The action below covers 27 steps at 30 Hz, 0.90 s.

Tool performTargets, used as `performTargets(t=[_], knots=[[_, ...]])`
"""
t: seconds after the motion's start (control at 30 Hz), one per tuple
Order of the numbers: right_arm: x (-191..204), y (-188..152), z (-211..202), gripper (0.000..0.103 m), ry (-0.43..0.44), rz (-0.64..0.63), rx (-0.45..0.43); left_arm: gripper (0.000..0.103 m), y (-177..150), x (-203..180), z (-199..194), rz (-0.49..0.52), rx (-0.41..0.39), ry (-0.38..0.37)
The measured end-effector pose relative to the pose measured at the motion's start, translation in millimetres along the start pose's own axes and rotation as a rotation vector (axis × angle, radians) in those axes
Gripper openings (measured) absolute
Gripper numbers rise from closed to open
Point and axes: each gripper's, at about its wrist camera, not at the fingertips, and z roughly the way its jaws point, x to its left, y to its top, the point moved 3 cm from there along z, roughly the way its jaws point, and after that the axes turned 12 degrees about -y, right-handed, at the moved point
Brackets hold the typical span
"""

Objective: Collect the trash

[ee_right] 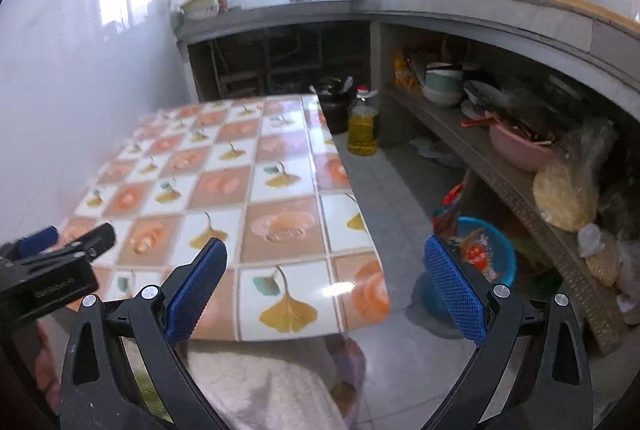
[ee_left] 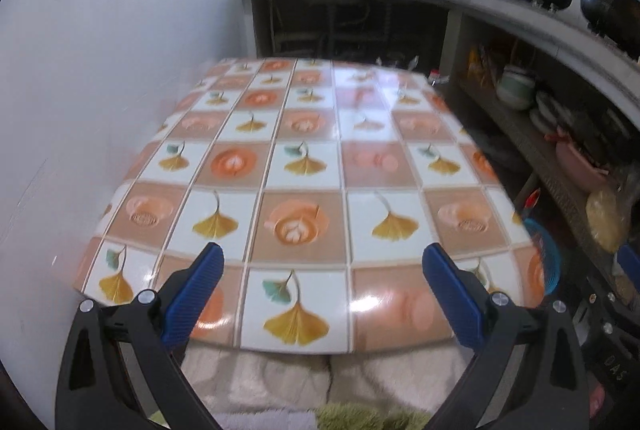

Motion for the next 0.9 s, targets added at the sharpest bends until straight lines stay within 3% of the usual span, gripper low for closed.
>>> performTargets(t=[0.23,0.9], knots=[[5,-10,6,0.095,-0.031,-0.035,0.05,0.097,-8,14,7,-0.036,0.048,0.06],[-27,-18,24,0.095,-0.101,0.009,0.125,0.097,-10,8,32,0.009,0.147,0.084]])
